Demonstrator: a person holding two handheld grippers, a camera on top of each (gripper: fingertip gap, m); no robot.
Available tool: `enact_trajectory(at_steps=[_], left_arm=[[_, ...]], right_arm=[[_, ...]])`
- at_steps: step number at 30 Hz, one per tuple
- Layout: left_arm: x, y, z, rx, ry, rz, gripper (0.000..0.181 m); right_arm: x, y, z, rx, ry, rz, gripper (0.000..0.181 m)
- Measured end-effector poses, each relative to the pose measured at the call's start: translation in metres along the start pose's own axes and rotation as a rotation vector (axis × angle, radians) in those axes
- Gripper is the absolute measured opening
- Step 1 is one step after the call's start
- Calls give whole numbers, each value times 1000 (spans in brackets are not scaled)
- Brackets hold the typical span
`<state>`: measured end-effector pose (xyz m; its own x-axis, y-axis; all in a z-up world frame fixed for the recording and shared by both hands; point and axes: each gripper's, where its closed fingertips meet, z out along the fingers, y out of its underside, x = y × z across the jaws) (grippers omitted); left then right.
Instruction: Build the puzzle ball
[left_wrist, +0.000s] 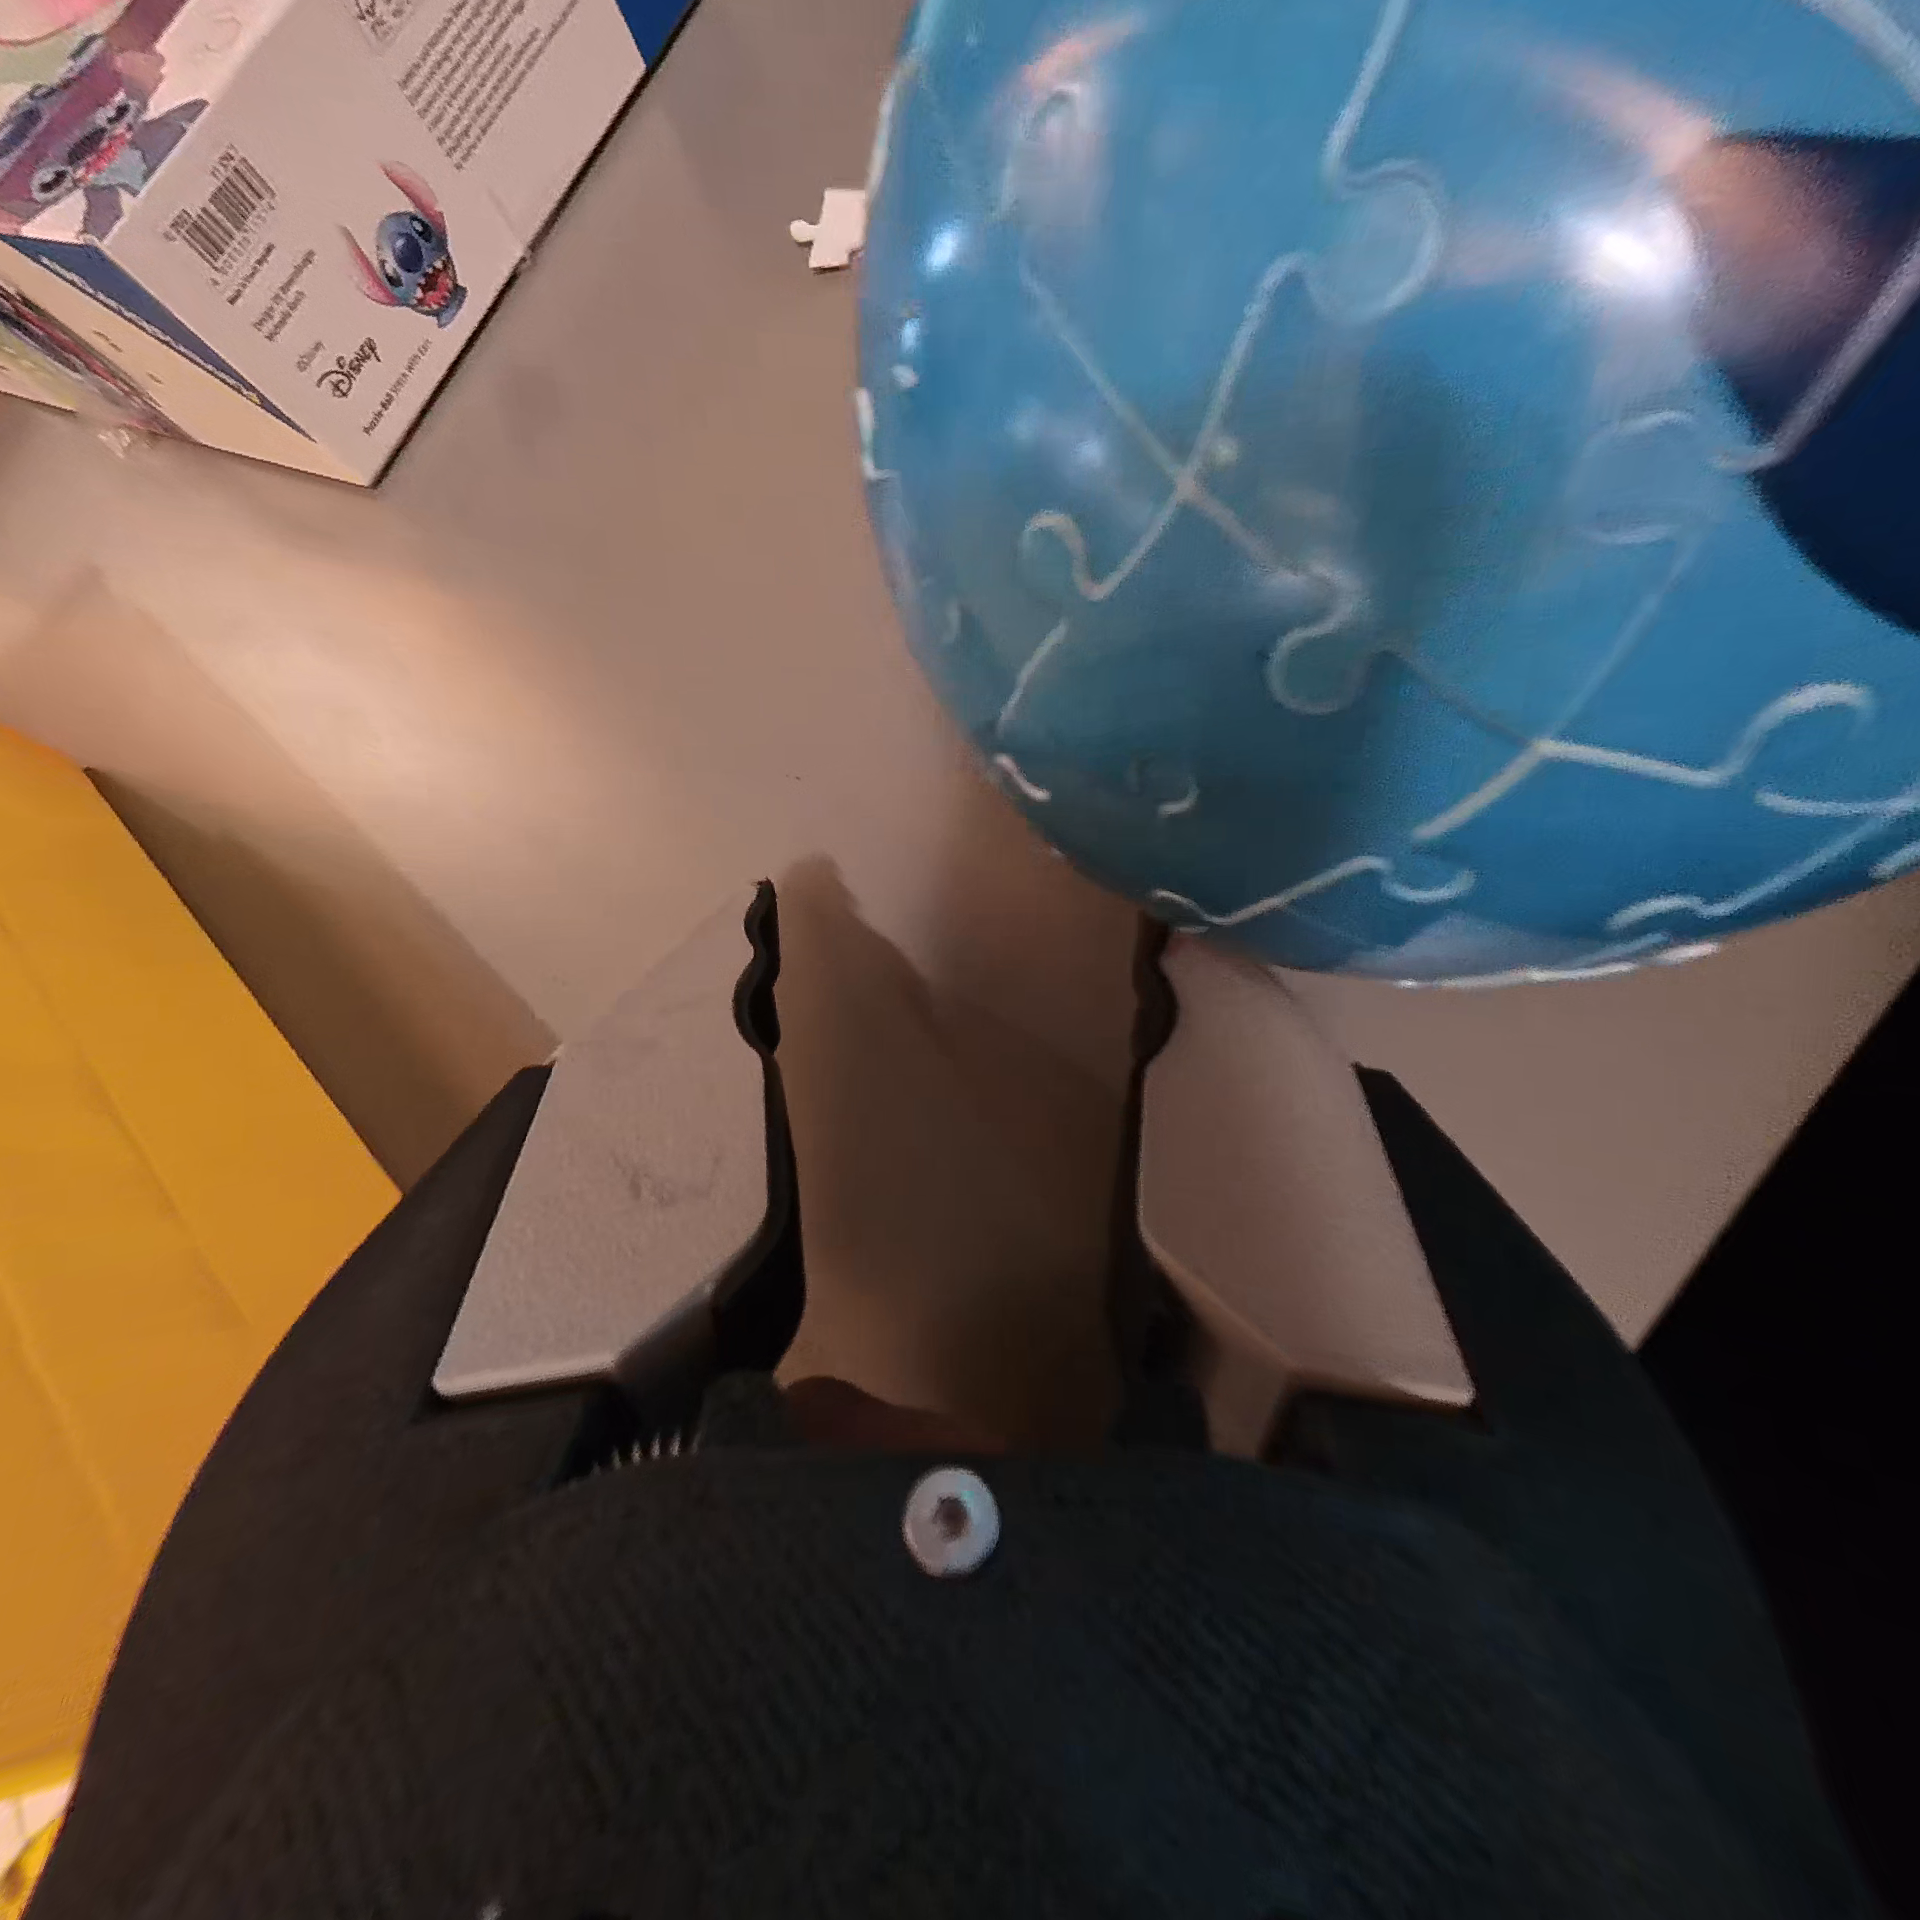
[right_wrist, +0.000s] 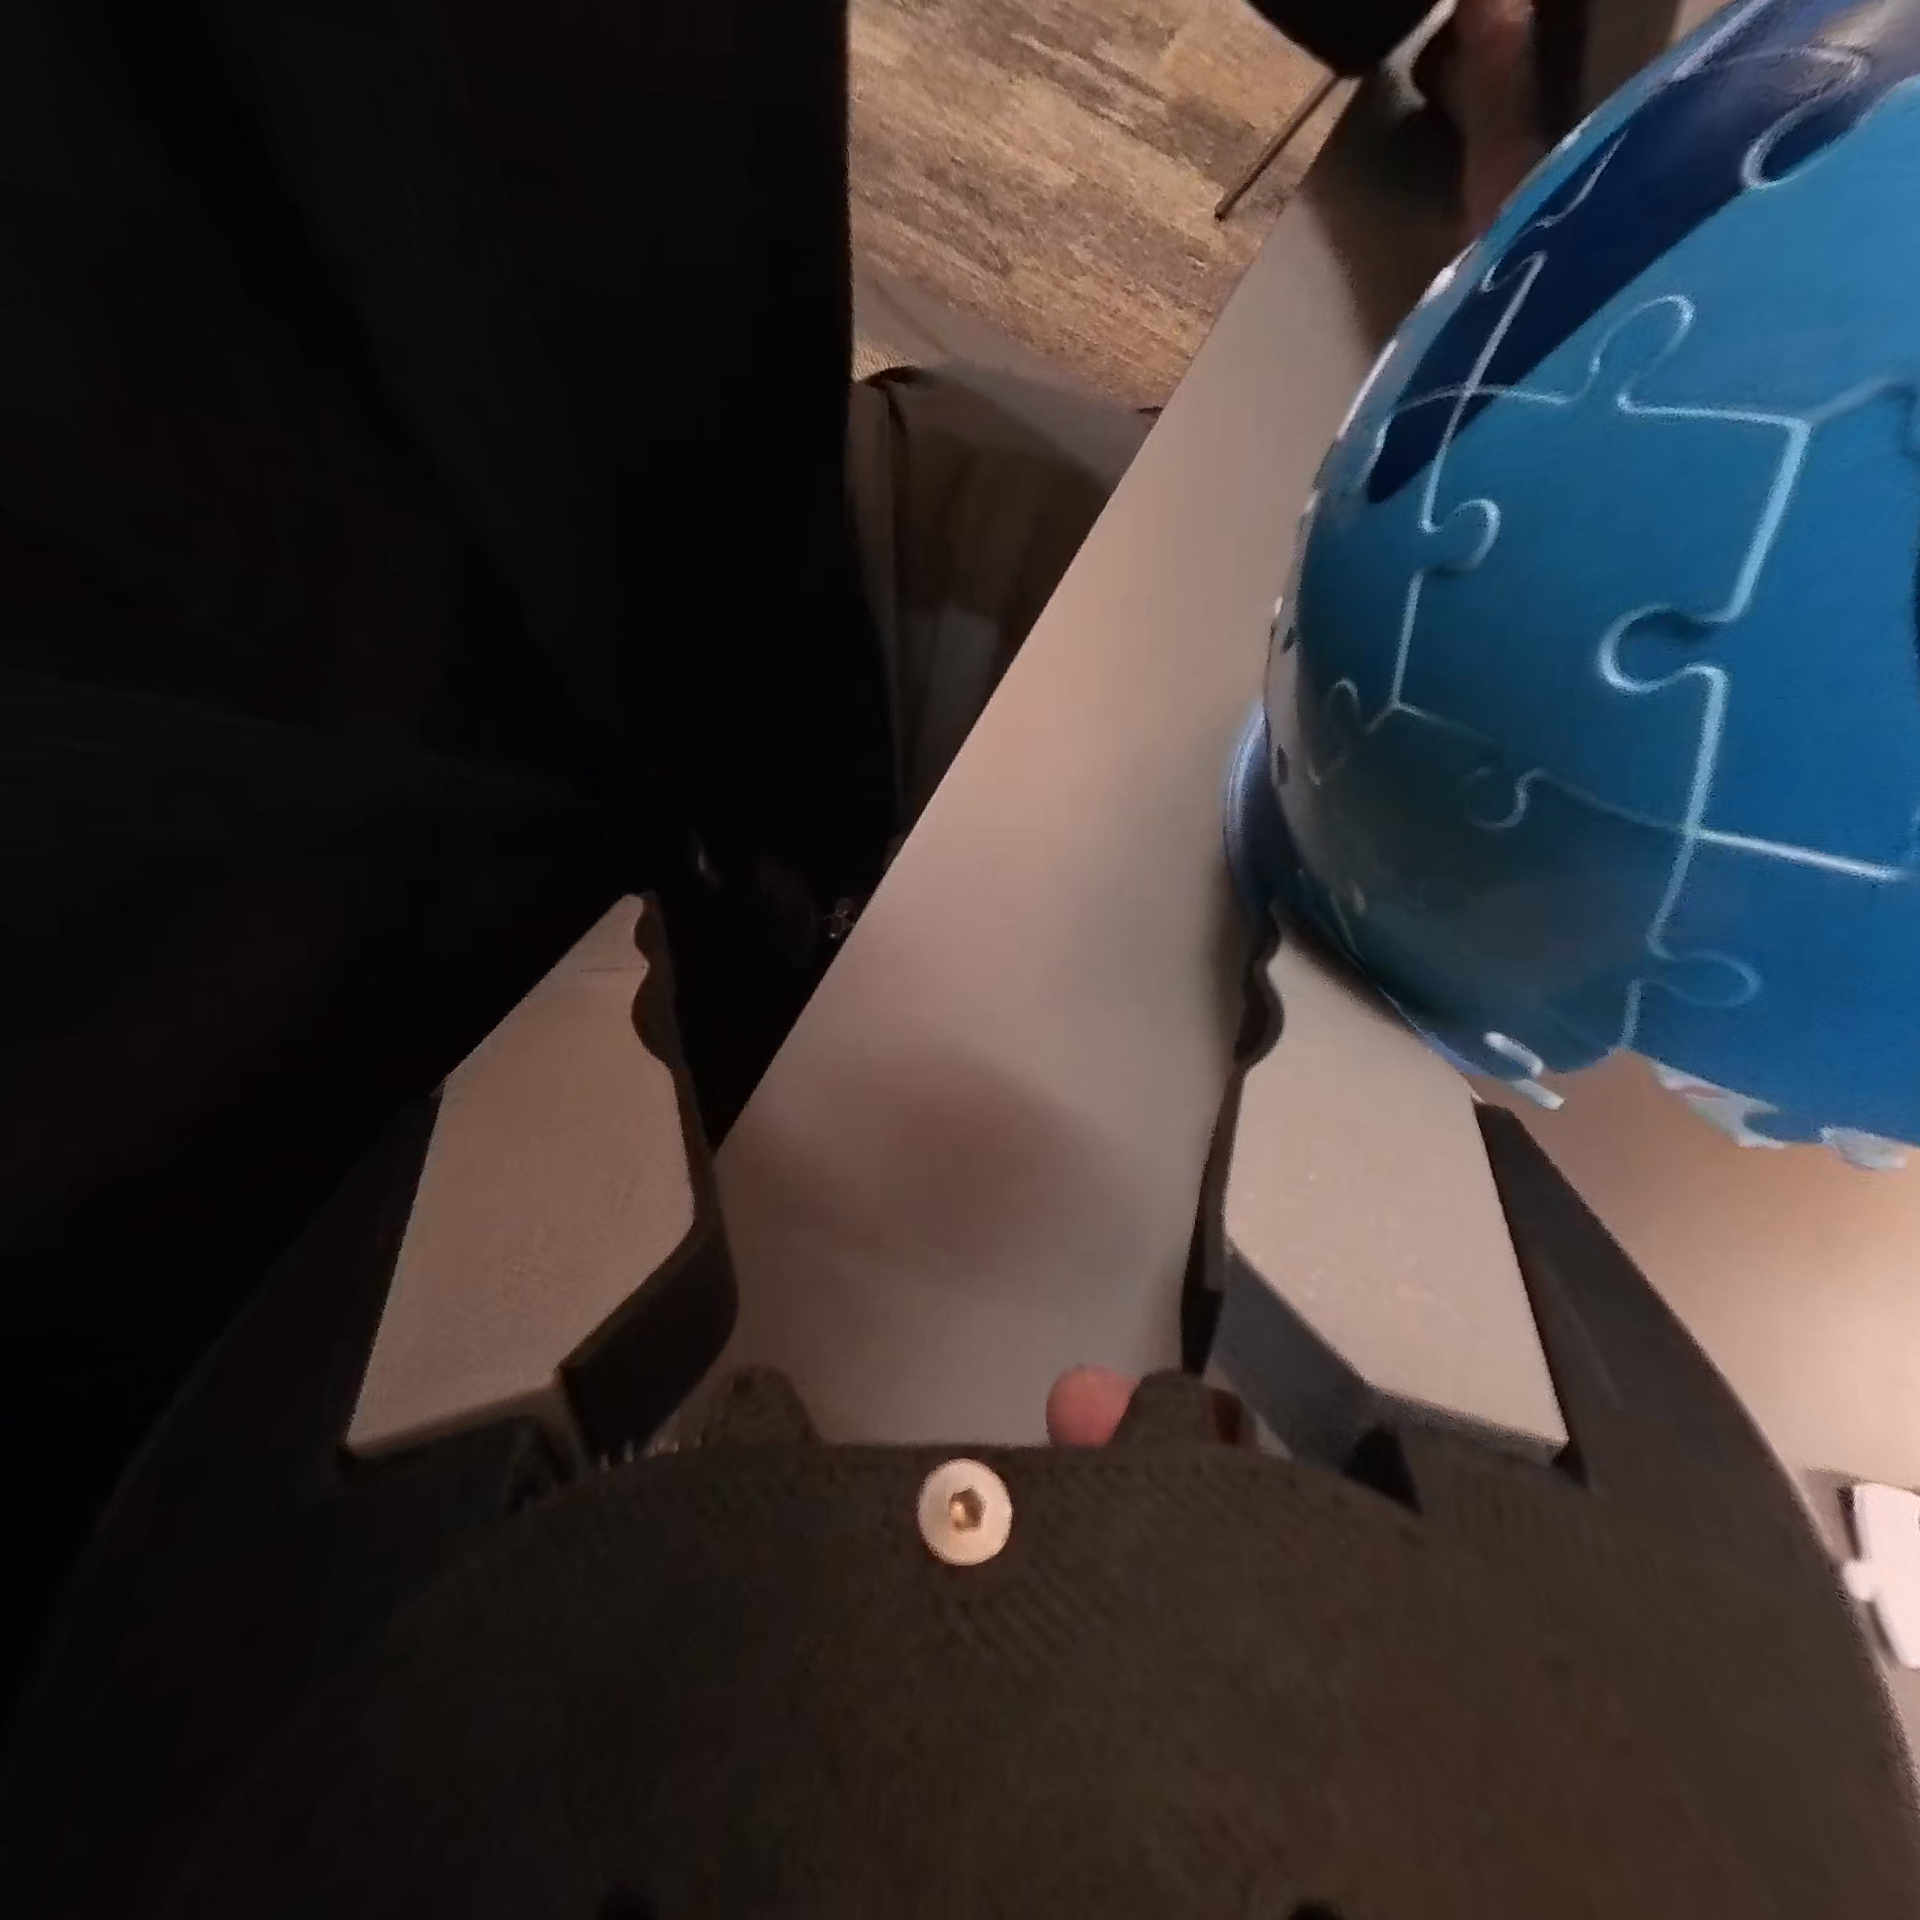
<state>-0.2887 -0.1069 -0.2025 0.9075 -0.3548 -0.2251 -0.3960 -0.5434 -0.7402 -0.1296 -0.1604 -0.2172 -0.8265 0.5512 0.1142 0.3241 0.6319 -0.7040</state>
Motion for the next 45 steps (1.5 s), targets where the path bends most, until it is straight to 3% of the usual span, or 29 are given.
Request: enact_trajectory(at_steps=[4,7,11,20,23,27,30,33,37,45], left_arm=[[-5,4,-1,-1,35,-13,74],[14,7,-11,17,139,40,80],[27,7,-12,3,166,14,87],[12,4,-4,-4,99,-19,81],[7,2,-1,0,96,-12,78],[-8,-3,7,3,31,-3,75],[-8,-1,6,-7,14,-28,72],[2,9,-8,-11,54,-47,79],[27,8,-18,13,136,-23,83],[21,2,-6,-6,65,-28,83]], right_arm=[[3,9,-23,66,11,-1,95],[17,18,-56,178,77,55,89],[39,14,-86,339,131,116,88],[50,11,-50,133,87,-202,103],[51,17,-44,21,79,-339,114],[52,16,-44,-31,59,-446,114],[49,23,-45,-56,-1,-392,111],[34,28,-45,-38,-97,-289,101],[26,30,-37,-10,-144,-196,114],[17,28,-26,-29,-201,-115,127]])
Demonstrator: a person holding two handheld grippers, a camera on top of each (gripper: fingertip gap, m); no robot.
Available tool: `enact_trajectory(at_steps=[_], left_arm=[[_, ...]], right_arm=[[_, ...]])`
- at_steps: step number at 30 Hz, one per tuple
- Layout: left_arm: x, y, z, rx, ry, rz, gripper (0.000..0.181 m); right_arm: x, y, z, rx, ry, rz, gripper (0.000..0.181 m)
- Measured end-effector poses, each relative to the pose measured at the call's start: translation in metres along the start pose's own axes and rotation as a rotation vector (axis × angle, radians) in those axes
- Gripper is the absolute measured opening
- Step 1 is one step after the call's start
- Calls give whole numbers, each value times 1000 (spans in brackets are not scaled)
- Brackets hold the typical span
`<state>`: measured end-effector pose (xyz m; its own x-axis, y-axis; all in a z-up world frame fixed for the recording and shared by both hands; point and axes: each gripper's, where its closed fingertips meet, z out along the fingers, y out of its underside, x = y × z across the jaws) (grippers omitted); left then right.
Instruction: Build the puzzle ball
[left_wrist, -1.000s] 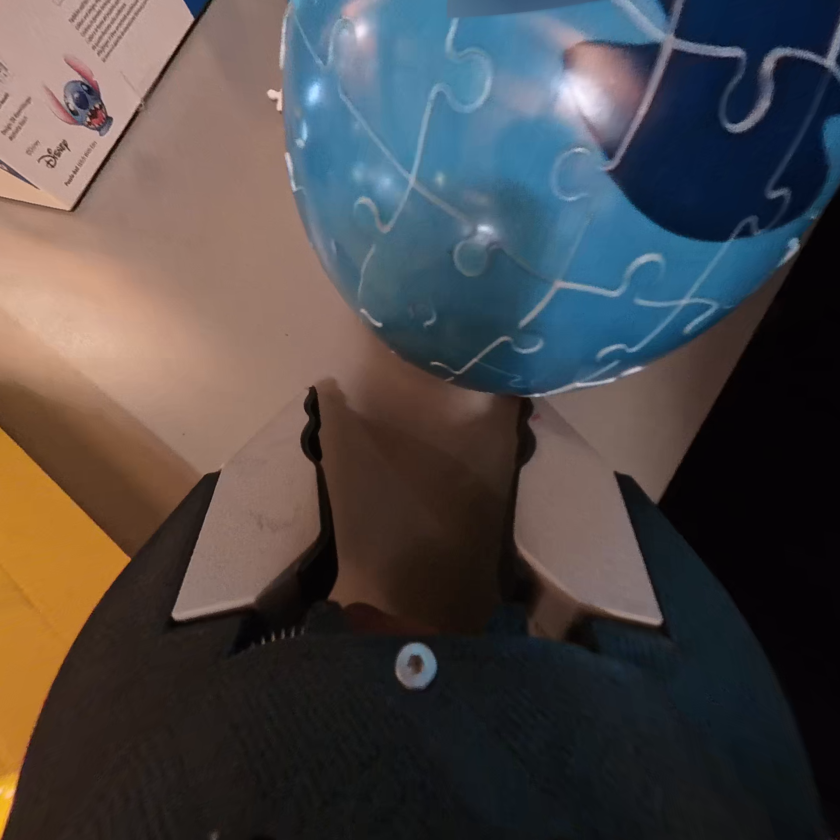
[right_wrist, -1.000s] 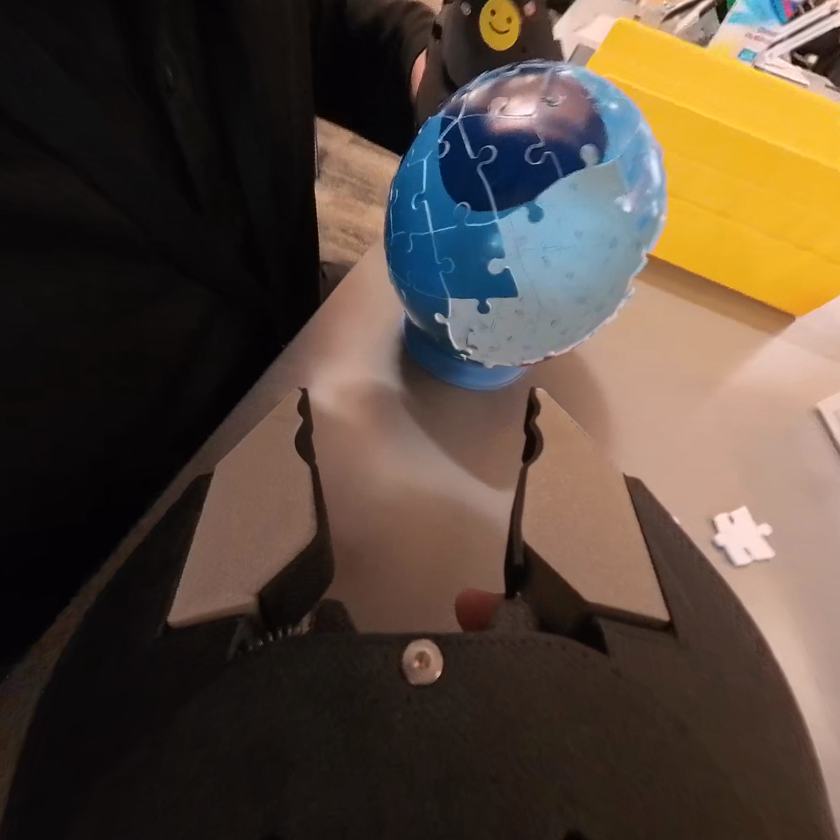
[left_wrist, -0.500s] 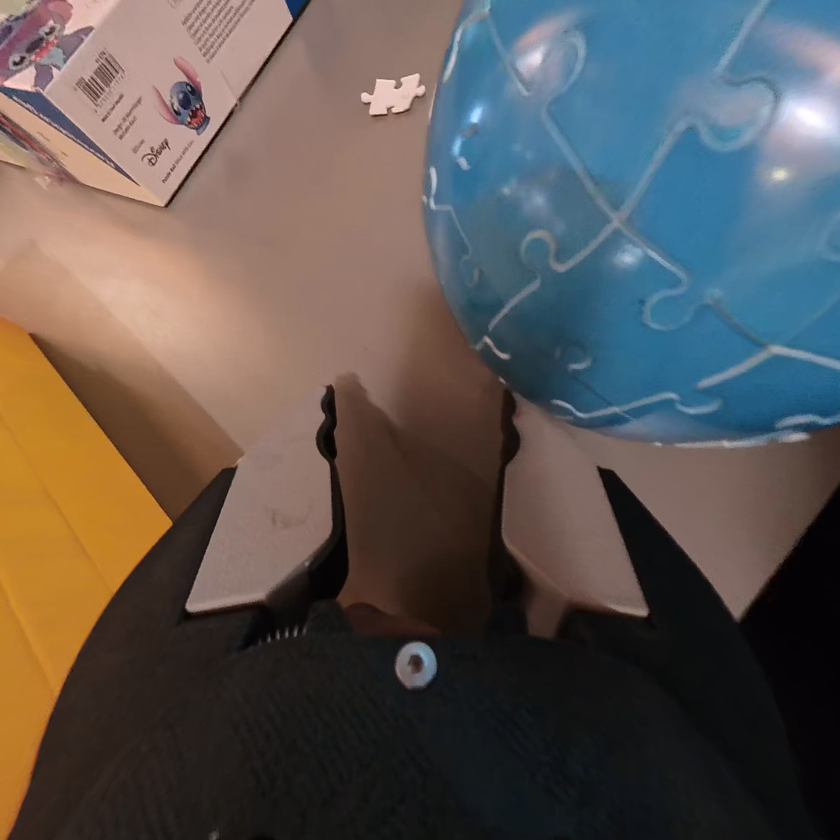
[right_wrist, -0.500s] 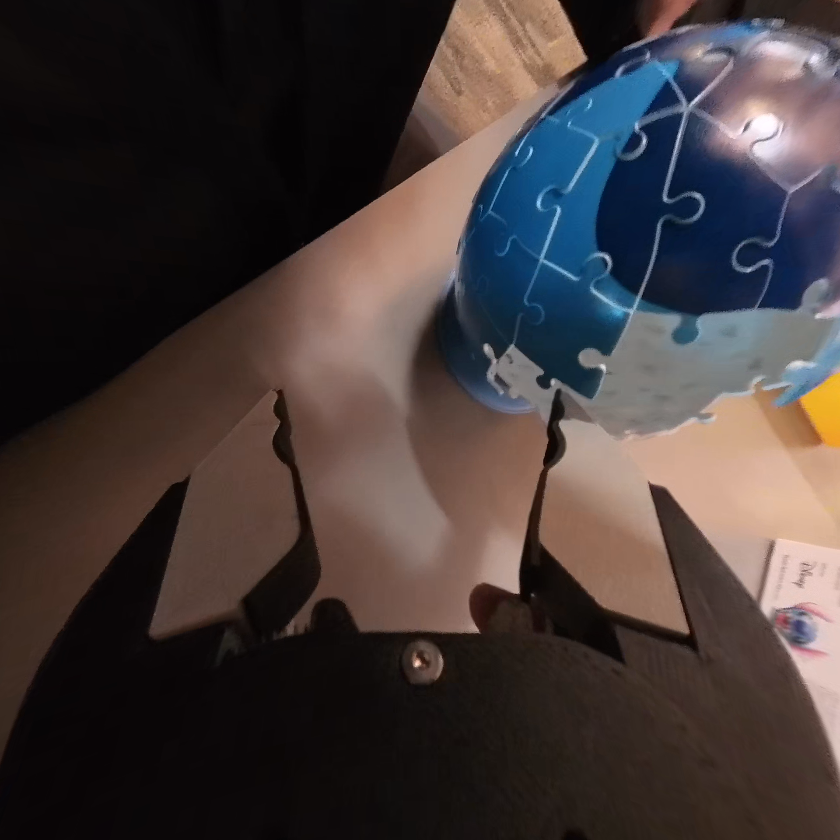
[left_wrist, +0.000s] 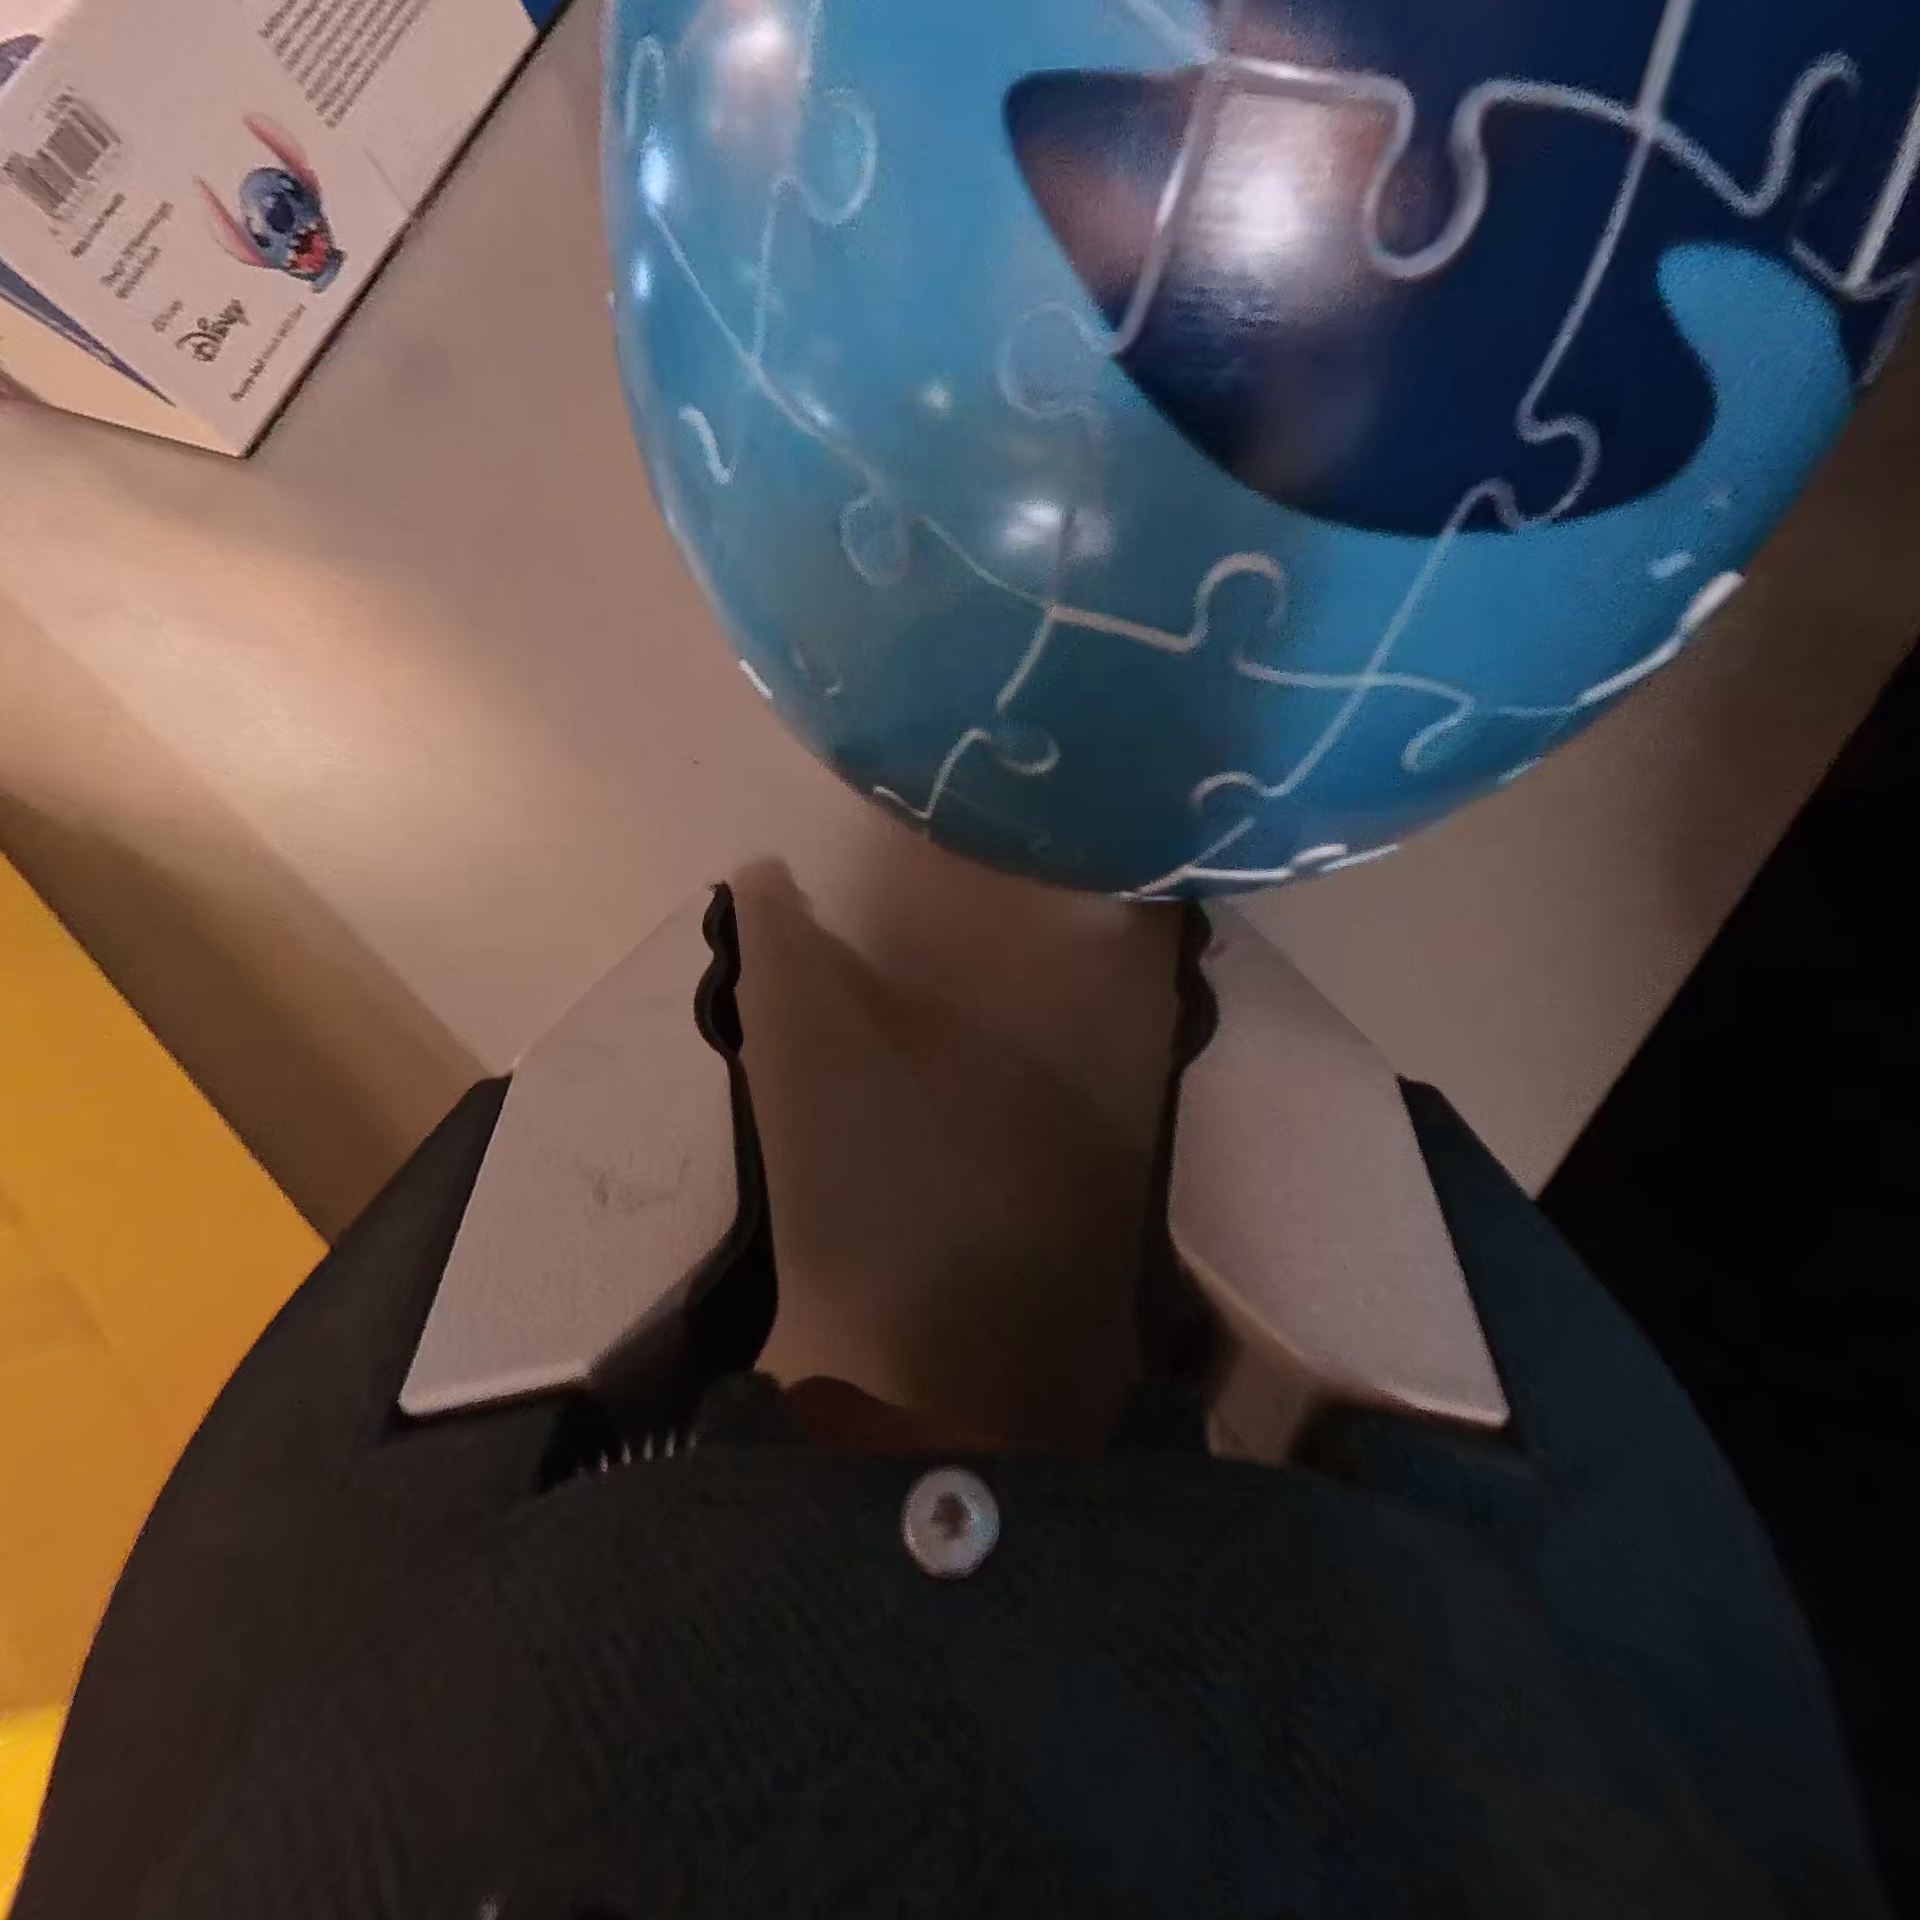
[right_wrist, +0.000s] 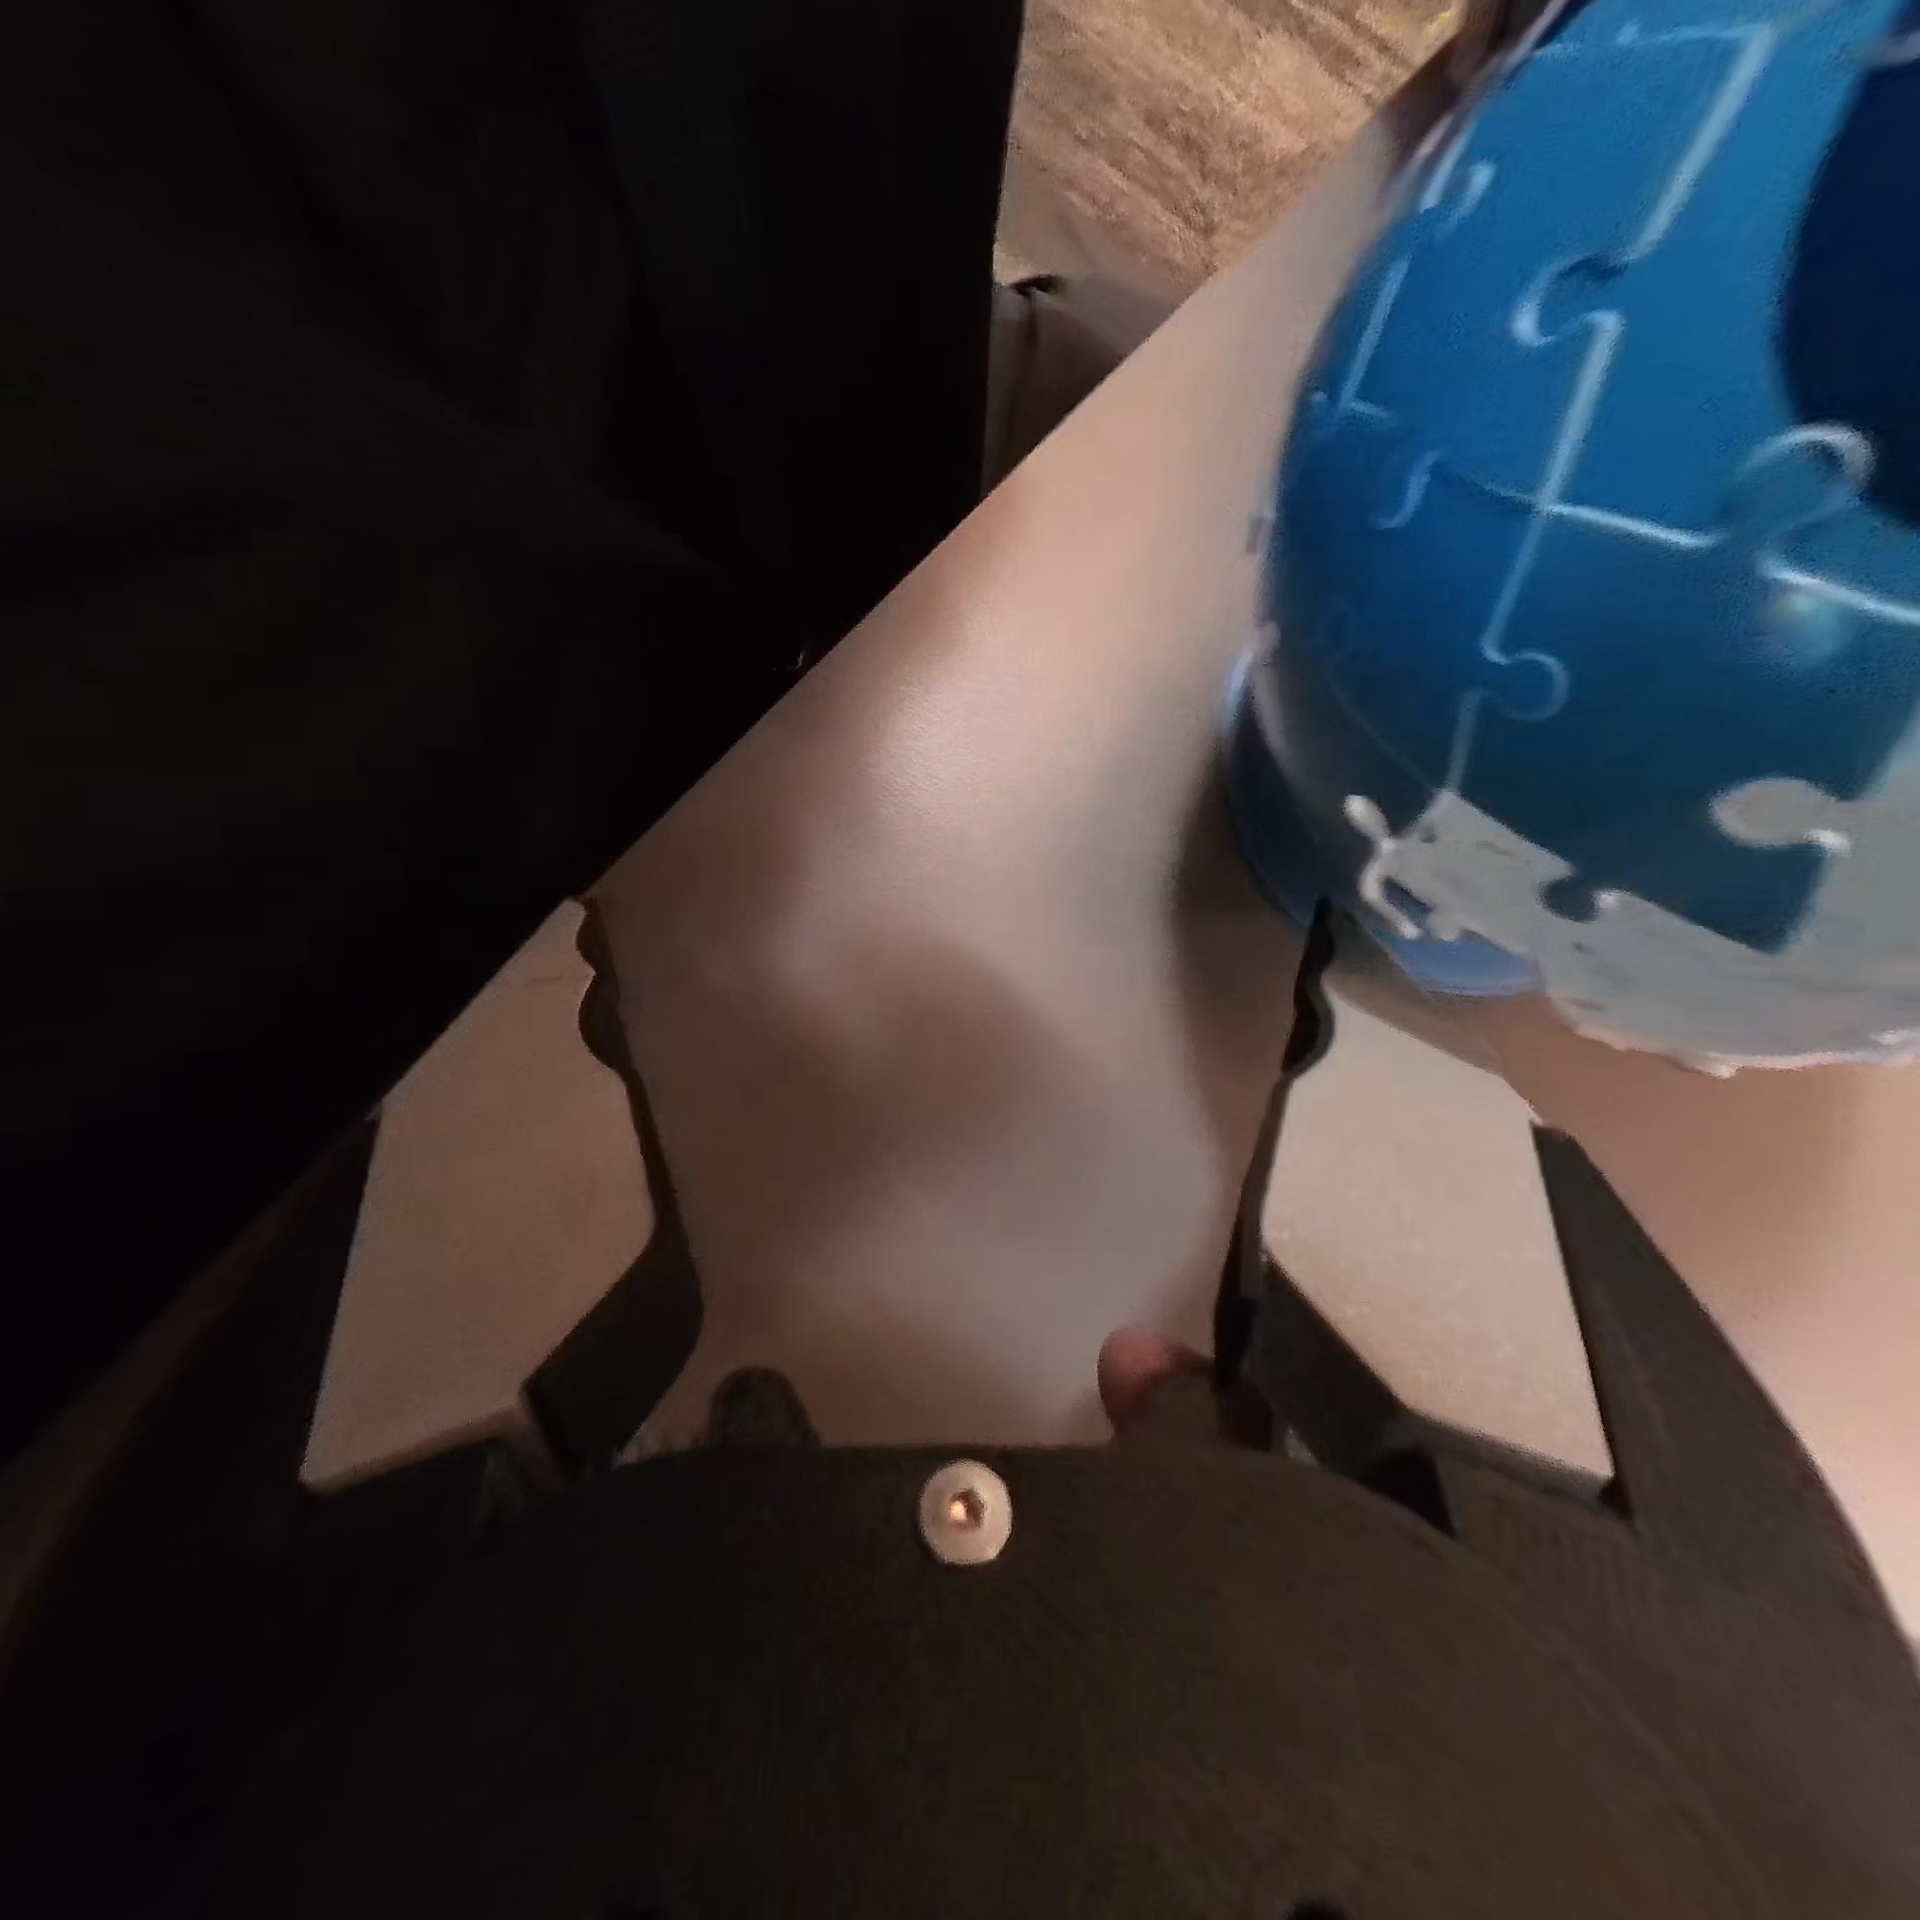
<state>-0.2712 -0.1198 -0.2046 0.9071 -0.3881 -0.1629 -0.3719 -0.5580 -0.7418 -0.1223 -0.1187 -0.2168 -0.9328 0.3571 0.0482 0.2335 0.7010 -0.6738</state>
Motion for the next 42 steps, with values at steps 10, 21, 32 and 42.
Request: enact_trajectory(at_steps=[10,21,32,42], left_arm=[[-19,2,1,2,-43,0,81],[-53,-5,14,11,-81,26,77],[-14,-2,4,8,-6,18,84],[-16,-7,9,14,-32,30,88]], right_arm=[[-2,-6,13,6,0,-41,136],[-1,-11,12,-28,45,-133,136],[5,2,-17,-102,109,-178,139],[3,5,7,-33,-23,6,158]])
